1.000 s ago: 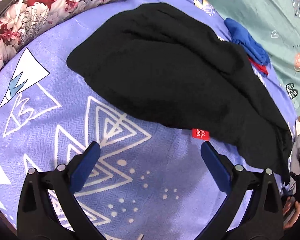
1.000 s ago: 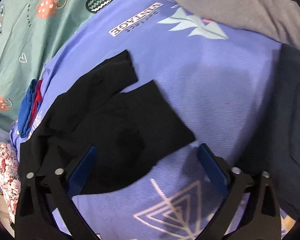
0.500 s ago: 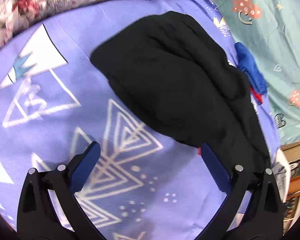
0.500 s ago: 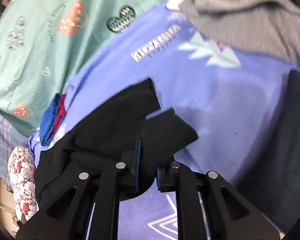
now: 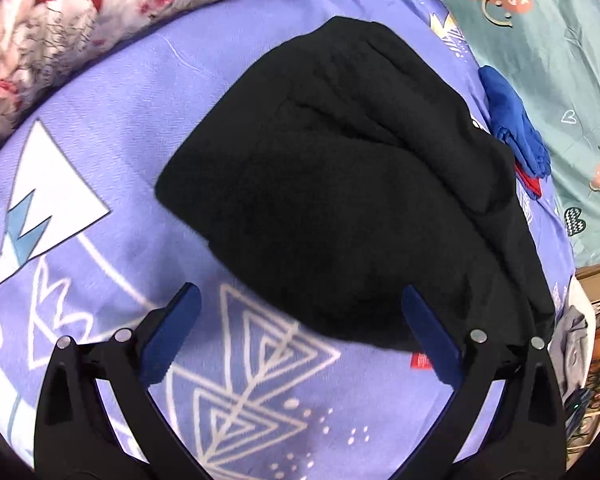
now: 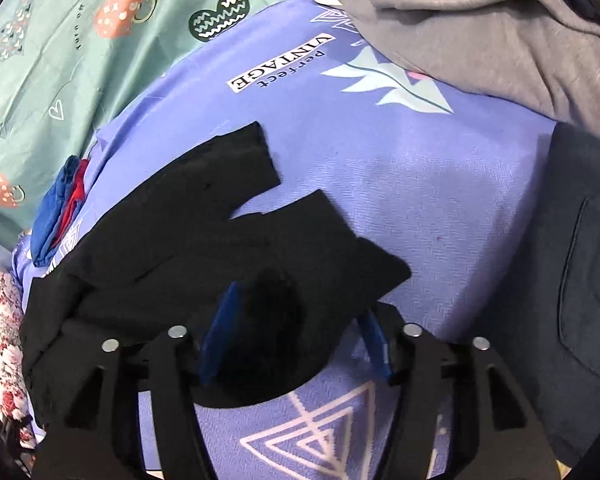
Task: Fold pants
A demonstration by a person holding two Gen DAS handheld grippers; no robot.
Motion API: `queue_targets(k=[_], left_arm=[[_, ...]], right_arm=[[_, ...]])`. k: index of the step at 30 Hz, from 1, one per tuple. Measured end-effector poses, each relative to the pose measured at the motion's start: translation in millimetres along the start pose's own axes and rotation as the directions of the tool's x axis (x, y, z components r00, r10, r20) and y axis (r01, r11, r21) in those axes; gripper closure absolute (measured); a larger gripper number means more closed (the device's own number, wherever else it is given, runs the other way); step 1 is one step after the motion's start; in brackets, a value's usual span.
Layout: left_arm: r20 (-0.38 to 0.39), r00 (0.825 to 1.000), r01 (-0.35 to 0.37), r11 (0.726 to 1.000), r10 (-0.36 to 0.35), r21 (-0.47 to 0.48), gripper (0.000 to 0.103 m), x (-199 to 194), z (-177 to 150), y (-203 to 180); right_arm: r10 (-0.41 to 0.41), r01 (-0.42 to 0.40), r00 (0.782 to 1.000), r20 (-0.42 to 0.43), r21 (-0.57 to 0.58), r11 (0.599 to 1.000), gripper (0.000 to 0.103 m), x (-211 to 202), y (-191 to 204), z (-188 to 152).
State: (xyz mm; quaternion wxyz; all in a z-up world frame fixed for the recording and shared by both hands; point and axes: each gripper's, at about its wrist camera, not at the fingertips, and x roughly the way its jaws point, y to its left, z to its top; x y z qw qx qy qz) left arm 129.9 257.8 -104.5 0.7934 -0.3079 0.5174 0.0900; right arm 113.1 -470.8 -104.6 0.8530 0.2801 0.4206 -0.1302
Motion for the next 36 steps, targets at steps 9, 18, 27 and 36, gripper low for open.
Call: queue_targets(k=[9,18,27,36], left_arm=[[0.002,0.999,0.034,0.999,-0.034,-0.028,0.016,13.1,21.8,-0.9],[0.020,0.999,0.025,0.999,-0.025,0.023,0.091,14.7,31.3,-5.1],[0.169,0.979,0.098,0.992,-0.111,0.085,0.093,-53.3,36.5,-25.3],[0.269,0.957,0.084,0.992,-0.107,0.095,0.097,-117.8,18.1,-2.5]], right_arm=[[0.046,-0.046,0.999,-0.024,0.001,0.999,0.043,2.5,6.1,-3.4],[-0.011,0.012,1.000,0.016,-0.068,0.998,0.080,0.3,23.5,8.7],[0.093,-0.083,0.988,0.120,-0.086,0.993,0.091,-49.3,24.7,31.1],[0.162,-0.155,0.983,0.088,-0.078,0.985,0.091,-85.3,-1.0,8.6]])
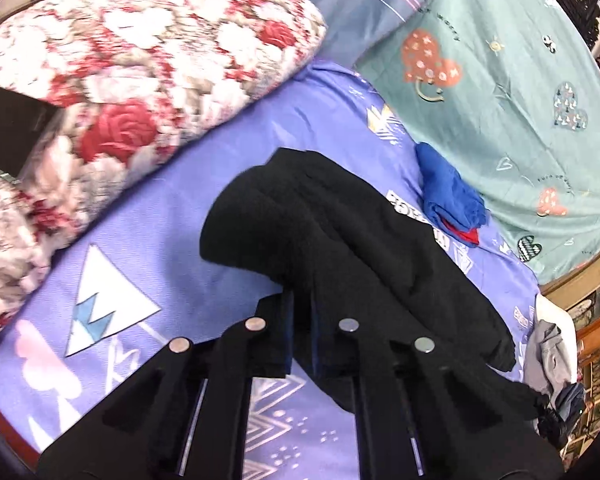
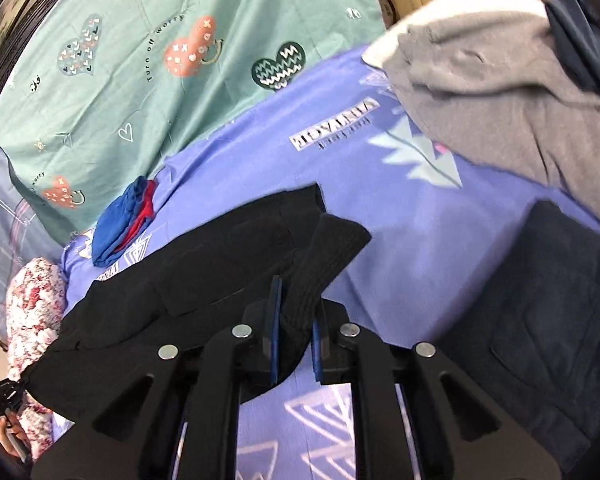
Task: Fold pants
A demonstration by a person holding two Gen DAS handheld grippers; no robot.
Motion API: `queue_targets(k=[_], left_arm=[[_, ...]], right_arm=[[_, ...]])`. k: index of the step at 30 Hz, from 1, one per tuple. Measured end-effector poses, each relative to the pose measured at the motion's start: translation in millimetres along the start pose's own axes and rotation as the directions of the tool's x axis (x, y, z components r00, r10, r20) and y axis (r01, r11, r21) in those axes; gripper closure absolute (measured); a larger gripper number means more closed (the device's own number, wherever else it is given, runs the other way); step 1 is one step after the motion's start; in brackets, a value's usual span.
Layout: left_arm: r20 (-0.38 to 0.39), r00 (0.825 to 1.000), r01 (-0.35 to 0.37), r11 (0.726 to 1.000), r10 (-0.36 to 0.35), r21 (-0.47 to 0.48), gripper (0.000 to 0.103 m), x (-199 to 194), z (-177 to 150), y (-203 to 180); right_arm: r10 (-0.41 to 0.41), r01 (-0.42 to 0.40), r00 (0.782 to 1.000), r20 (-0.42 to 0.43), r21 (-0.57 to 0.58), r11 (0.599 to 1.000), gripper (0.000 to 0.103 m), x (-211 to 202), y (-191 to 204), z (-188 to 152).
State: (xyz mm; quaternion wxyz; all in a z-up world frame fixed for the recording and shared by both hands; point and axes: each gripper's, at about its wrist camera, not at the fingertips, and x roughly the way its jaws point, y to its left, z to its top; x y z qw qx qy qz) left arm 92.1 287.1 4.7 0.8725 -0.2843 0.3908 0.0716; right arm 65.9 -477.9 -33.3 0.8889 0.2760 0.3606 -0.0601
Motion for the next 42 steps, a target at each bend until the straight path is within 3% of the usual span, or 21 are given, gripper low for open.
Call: queue_targets(k=[8,10,11,12,13,14,15,17,19,22,25,26,28,29,31,34,38,42], left_arm=[[-0.104,0.991,-0.092,0.994,0.086,-0.052,0.097,28.2,-40.2,43.7],[-0.127,0.981,-0.148,0.989,0.144,-0.021,0.091,38.1,-47.3,44.7],[-0.128,0.970,-0.207,0.978,0.206,0.007,0.088,40.9,-50.4,43.3],[-0.104,0.951,-0.289,0.956,0.293,0.051,0.074,41.2,-52.7,40.7],[-0.078,0.933,-0.344,0.935,0.350,0.083,0.042,39.0,-54.0,38.0],[-0.057,0.923,-0.374,0.922,0.381,0.099,0.028,36.0,-54.5,35.6],[-0.011,0.915,-0.400,0.909,0.404,0.118,0.019,29.3,-55.0,31.0],[0.044,0.908,-0.417,0.896,0.416,0.154,0.019,19.5,-55.3,20.7],[0.073,0.917,-0.399,0.899,0.392,0.183,0.014,14.6,-55.8,5.7],[0.057,0.947,-0.320,0.920,0.315,0.225,0.013,23.6,-63.4,-20.6],[0.026,0.967,-0.249,0.929,0.252,0.274,0.010,43.3,-75.9,-49.3],[-0.002,0.976,-0.208,0.932,0.218,0.296,0.010,53.3,-81.4,-60.2],[-0.049,0.982,-0.160,0.935,0.185,0.317,0.010,69.4,-88.5,-75.1],[-0.061,0.982,-0.150,0.935,0.179,0.321,0.010,74.9,-92.9,-80.3],[-0.081,0.982,-0.137,0.933,0.173,0.333,0.010,85.6,-99.3,-89.9],[-0.093,0.978,-0.142,0.929,0.184,0.343,0.010,94.3,-106.8,-91.6],[-0.113,0.960,-0.209,0.923,0.257,0.323,0.010,101.6,-110.5,-79.6],[-0.095,0.978,-0.156,0.953,0.186,0.259,0.010,96.4,-104.0,-81.0]], right_arm=[[-0.113,0.110,0.983,-0.143,-0.032,0.993,0.091,18.0,-29.0,-46.1],[-0.145,0.139,0.975,-0.166,-0.049,0.989,0.090,23.4,-32.4,-54.8],[-0.179,0.168,0.967,-0.182,-0.073,0.983,0.081,27.3,-32.7,-58.1],[-0.219,0.204,0.957,-0.188,-0.097,0.974,0.061,29.5,-32.7,-59.8],[-0.269,0.252,0.947,-0.178,-0.113,0.961,0.053,28.8,-33.6,-60.6],[-0.307,0.291,0.940,-0.150,-0.119,0.949,0.051,24.1,-34.2,-59.0],[-0.301,0.287,0.944,-0.134,-0.117,0.951,0.051,19.7,-33.8,-57.6],[-0.303,0.292,0.949,-0.089,-0.118,0.949,0.050,9.2,-28.2,-49.5],[-0.332,0.325,0.943,-0.033,-0.143,0.935,0.048,2.3,-16.9,-45.3],[-0.343,0.346,0.938,0.052,-0.218,0.913,0.047,-1.7,10.3,-45.1],[-0.372,0.402,0.915,0.158,-0.271,0.874,0.047,-8.5,31.0,-50.7],[-0.321,0.358,0.931,0.172,-0.271,0.894,0.047,-10.6,34.5,-50.1],[-0.194,0.220,0.973,0.123,-0.268,0.938,0.047,-8.2,36.2,-51.5],[-0.126,0.134,0.991,0.047,-0.272,0.953,0.047,1.7,36.8,-53.6],[-0.080,0.062,0.995,-0.056,-0.264,0.962,0.049,20.0,35.3,-58.4],[-0.077,0.029,0.971,-0.227,-0.207,0.978,0.049,54.2,16.3,-66.7],[-0.139,0.087,0.963,-0.230,-0.219,0.972,0.049,57.4,4.0,-58.6],[-0.117,0.086,0.986,-0.120,-0.236,0.968,0.040,49.7,15.7,-23.6]])
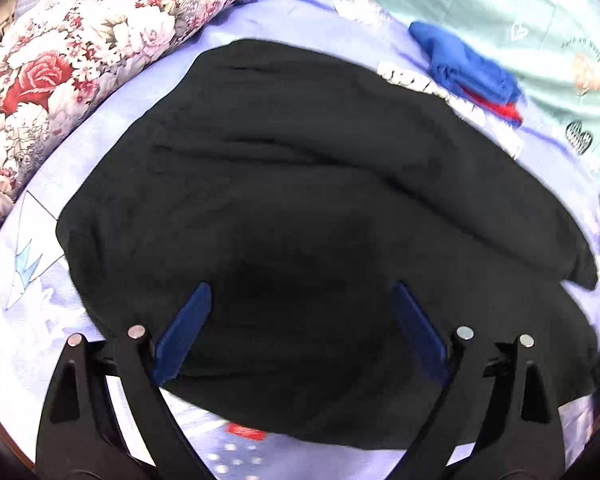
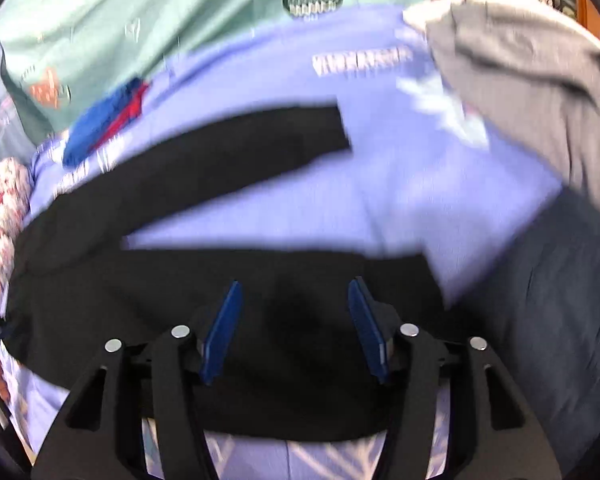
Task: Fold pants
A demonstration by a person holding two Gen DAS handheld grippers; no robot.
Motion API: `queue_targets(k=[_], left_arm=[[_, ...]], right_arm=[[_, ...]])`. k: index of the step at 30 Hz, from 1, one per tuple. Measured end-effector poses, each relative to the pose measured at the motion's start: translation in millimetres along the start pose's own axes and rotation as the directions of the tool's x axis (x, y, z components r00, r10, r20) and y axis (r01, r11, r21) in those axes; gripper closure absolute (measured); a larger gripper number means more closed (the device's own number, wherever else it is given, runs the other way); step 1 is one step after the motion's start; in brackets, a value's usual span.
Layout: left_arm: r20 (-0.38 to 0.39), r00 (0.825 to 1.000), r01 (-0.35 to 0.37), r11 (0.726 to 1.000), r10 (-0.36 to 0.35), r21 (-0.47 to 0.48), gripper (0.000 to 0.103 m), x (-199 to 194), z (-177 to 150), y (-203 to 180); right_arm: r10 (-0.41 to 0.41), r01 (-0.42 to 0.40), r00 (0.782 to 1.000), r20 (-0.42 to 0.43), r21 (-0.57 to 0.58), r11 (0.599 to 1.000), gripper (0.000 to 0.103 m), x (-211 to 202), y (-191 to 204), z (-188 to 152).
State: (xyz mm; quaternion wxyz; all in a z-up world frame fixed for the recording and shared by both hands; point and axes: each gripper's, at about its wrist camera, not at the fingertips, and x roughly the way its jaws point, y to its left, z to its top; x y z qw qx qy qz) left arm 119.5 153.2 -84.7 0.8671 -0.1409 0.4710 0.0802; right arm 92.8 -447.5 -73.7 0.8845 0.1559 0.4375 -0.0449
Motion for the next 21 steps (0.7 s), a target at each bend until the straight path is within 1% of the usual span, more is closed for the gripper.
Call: queue_targets(k=[1,2,3,5,6,7,9,11,12,13,14,15,17,19,20,21], left_arm=[[0.010,1.000,0.015,1.000,-0.015,0.010,0.009,-0.9,0.6,-5.3],[0.016,1.000,0.024,0.999,-0.024,0.024,0.008,-0.7,0.2,-10.2],[0.022,0.999,0.036,0.998,-0.037,0.050,0.008,-0.5,-1.2,-18.9],[0.023,0.998,0.050,0.994,-0.052,0.095,0.007,1.3,-5.7,-31.7],[0.019,0.998,0.057,0.991,-0.060,0.124,0.007,3.6,-8.8,-39.1],[0.016,0.998,0.057,0.989,-0.059,0.136,0.007,4.6,-11.4,-43.0],[0.023,0.998,0.055,0.990,-0.059,0.132,0.007,4.3,-17.6,-44.0],[0.024,0.997,0.073,0.989,-0.077,0.129,0.007,5.0,-21.2,-43.9],[0.020,0.997,0.074,0.988,-0.077,0.133,0.007,7.1,-21.0,-43.2],[0.018,0.997,0.067,0.988,-0.070,0.137,0.007,8.5,-21.4,-42.8],[0.016,0.998,0.061,0.988,-0.064,0.140,0.007,10.5,-20.4,-43.1],[0.012,0.999,0.048,0.988,-0.051,0.145,0.007,13.3,-20.0,-43.5],[0.002,0.999,0.037,0.989,-0.038,0.143,0.007,17.7,-20.0,-43.2],[-0.016,0.999,0.044,0.990,-0.043,0.132,0.007,23.5,-19.6,-43.1],[-0.023,0.999,0.045,0.990,-0.042,0.132,0.006,26.0,-19.7,-43.8],[-0.019,0.999,0.030,0.989,-0.028,0.142,0.005,27.8,-19.6,-46.0]], right_arm=[[0.013,-0.013,0.999,0.037,0.007,1.000,0.037,0.5,-1.5,13.4],[0.008,-0.009,0.998,0.067,0.015,1.000,0.032,4.3,-3.0,26.1],[-0.010,0.009,0.996,0.087,0.018,1.000,0.031,9.6,-1.1,38.4],[-0.051,0.052,0.994,0.096,-0.006,0.999,0.031,35.5,0.1,71.3],[-0.071,0.073,0.993,0.091,-0.023,0.997,0.031,52.8,1.0,88.5],[-0.079,0.082,0.993,0.084,-0.033,0.996,0.031,63.9,2.6,98.5],[-0.099,0.101,0.994,0.054,-0.036,0.994,0.031,94.8,0.4,121.9],[-0.079,0.080,0.996,0.029,-0.011,0.997,0.031,118.0,-6.2,137.4],[-0.061,0.061,0.998,0.018,0.001,0.998,0.031,125.1,-7.8,141.9],[-0.033,0.033,0.999,-0.012,0.009,0.999,0.031,136.0,-9.8,146.6],[-0.028,0.028,0.998,-0.048,-0.001,1.000,0.031,145.9,-8.4,147.5],[-0.041,0.039,0.997,-0.062,-0.018,0.999,0.031,152.0,-6.8,149.3],[-0.087,0.081,0.995,-0.051,-0.104,0.991,0.031,158.9,3.5,149.0],[-0.101,0.095,0.994,-0.035,-0.146,0.985,0.037,160.2,8.8,148.3],[-0.087,0.080,0.996,-0.036,-0.157,0.984,0.054,159.8,10.5,149.8],[-0.064,0.057,0.997,-0.036,-0.172,0.984,0.074,157.7,13.7,152.0]])
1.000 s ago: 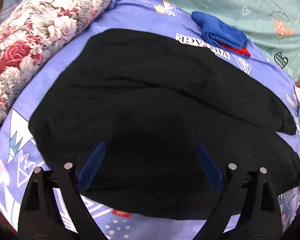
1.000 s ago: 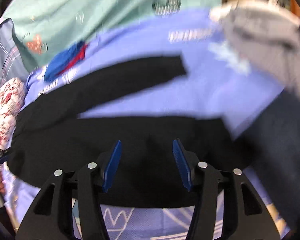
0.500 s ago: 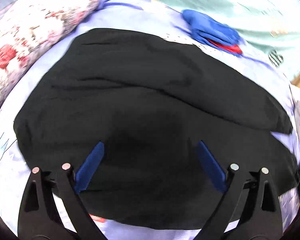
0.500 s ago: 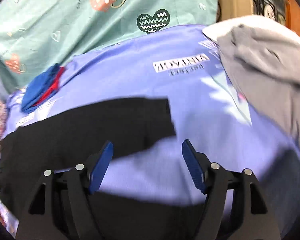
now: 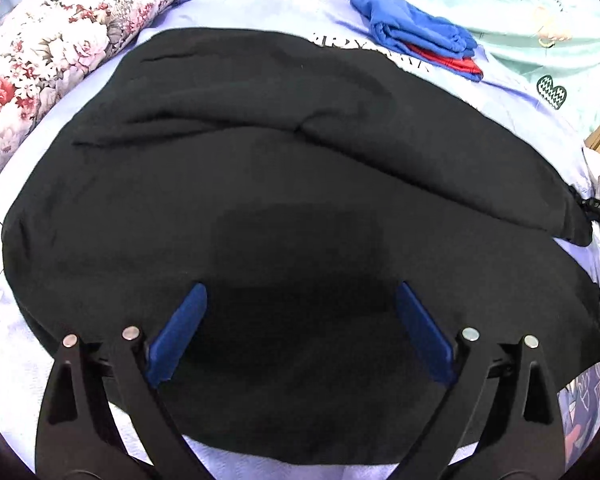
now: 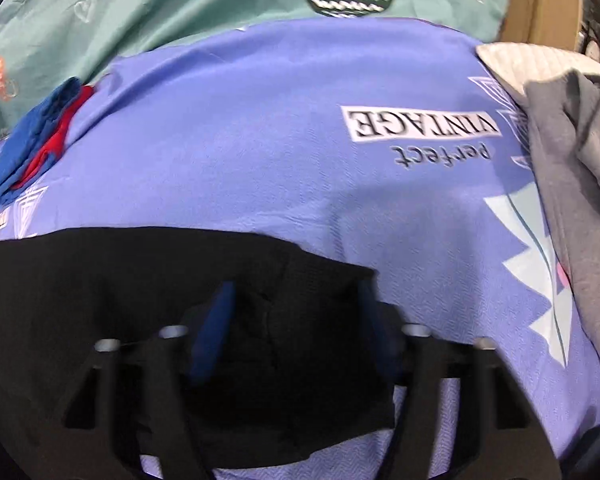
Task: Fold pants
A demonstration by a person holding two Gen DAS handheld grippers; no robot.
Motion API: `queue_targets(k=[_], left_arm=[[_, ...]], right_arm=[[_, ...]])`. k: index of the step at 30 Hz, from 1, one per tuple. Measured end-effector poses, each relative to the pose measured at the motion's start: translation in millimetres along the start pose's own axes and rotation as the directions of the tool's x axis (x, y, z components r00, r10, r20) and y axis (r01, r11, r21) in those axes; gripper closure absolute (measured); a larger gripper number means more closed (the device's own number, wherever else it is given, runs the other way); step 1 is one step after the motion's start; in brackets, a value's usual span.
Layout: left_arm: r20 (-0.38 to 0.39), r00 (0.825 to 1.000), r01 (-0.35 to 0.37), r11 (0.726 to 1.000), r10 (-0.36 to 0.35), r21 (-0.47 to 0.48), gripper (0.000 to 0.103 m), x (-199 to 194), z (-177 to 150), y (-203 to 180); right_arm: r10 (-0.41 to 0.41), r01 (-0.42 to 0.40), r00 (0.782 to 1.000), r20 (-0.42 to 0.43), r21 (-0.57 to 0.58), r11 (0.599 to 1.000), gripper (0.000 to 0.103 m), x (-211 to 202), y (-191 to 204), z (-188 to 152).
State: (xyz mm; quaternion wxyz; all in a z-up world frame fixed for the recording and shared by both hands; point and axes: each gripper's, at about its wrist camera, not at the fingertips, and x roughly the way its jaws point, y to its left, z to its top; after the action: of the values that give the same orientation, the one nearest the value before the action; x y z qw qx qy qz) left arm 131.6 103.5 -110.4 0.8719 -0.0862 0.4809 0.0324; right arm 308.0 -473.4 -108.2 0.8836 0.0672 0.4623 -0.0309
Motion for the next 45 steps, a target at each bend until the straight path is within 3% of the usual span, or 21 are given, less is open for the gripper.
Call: queue_targets(k=[1,2,4,7,10,14,16,17,18,20,21,24,27,32,35,38,42,45], left_arm=[[0.003,1.000,-0.013,1.000,0.013,0.012,0.005,0.5,0.4,-1.9],[0.004,1.000,-0.024,0.999,0.024,0.025,0.005,1.0,0.0,-3.7],[0.003,0.999,-0.035,0.998,0.035,0.043,0.005,2.5,-0.8,-5.4],[0.007,0.999,-0.034,0.998,0.034,0.046,0.005,2.7,-0.8,-4.2],[0.009,0.999,-0.033,0.999,0.032,0.041,0.005,2.9,-1.0,-2.1],[0.012,1.000,-0.026,0.999,0.025,0.030,0.005,2.7,-0.5,-0.7],[0.006,1.000,-0.023,0.999,0.023,0.024,0.005,1.4,2.1,0.6],[0.003,1.000,-0.018,1.000,0.018,0.022,0.005,-0.1,4.0,1.3],[0.009,1.000,-0.011,1.000,0.011,0.023,0.005,-4.8,7.9,2.5],[0.035,0.999,0.005,0.999,-0.006,0.035,0.005,-15.3,16.0,5.7],[0.054,0.998,0.012,0.999,-0.015,0.051,0.005,-23.4,24.6,8.9],[0.114,0.993,-0.025,0.995,0.014,0.095,0.005,-42.2,55.3,20.4],[0.165,0.985,-0.084,0.987,0.060,0.139,0.004,-45.5,97.4,38.3],[0.190,0.971,-0.179,0.968,0.145,0.174,0.004,-9.1,167.4,74.3],[0.117,0.986,-0.137,0.977,0.119,0.164,0.005,19.6,192.0,93.9],[0.096,0.987,-0.143,0.980,0.131,0.140,0.007,45.9,204.4,110.0],[0.095,0.990,-0.122,0.974,0.105,0.190,0.007,61.3,214.0,113.7],[0.039,0.997,-0.073,0.961,0.065,0.266,0.016,71.4,214.7,107.7]], right_arm=[[-0.005,0.005,1.000,0.001,-0.015,1.000,0.078,-3.1,3.1,1.5],[-0.017,0.017,1.000,0.006,-0.047,0.999,0.088,-6.2,9.3,2.8],[-0.043,0.048,0.998,0.047,-0.105,0.993,0.089,-15.9,20.3,7.4],[-0.084,0.105,0.980,0.181,-0.107,0.989,0.089,-43.6,21.4,32.1],[-0.173,0.216,0.941,0.289,-0.124,0.969,0.089,-57.3,24.7,62.1],[-0.282,0.325,0.928,0.244,-0.154,0.933,0.088,-18.7,31.9,80.5],[-0.303,0.331,0.938,0.168,-0.177,0.927,0.085,10.2,35.5,77.4],[-0.327,0.342,0.939,0.106,-0.191,0.920,0.069,33.0,34.9,74.6],[-0.365,0.374,0.927,0.080,-0.205,0.904,0.056,45.0,35.1,71.1],[-0.433,0.458,0.888,0.155,-0.223,0.860,0.048,41.7,40.9,64.1],[-0.439,0.463,0.886,0.150,-0.222,0.858,0.048,39.2,41.1,63.0],[-0.407,0.431,0.897,0.171,-0.143,0.891,0.046,10.6,33.4,56.0],[-0.344,0.369,0.913,0.222,-0.083,0.926,0.032,-29.2,31.9,39.4],[-0.128,0.138,0.969,0.210,-0.035,0.990,0.027,-85.8,50.4,-5.9],[-0.033,0.036,0.978,0.205,-0.011,0.999,0.013,-106.1,70.1,-37.3],[0.055,-0.056,0.980,0.191,0.002,0.998,0.013,-111.6,90.0,-54.4],[0.164,-0.171,0.974,0.155,0.032,0.985,0.013,-104.7,115.5,-64.2],[0.177,-0.184,0.974,0.138,0.037,0.982,0.013,-94.8,129.1,-65.9]])
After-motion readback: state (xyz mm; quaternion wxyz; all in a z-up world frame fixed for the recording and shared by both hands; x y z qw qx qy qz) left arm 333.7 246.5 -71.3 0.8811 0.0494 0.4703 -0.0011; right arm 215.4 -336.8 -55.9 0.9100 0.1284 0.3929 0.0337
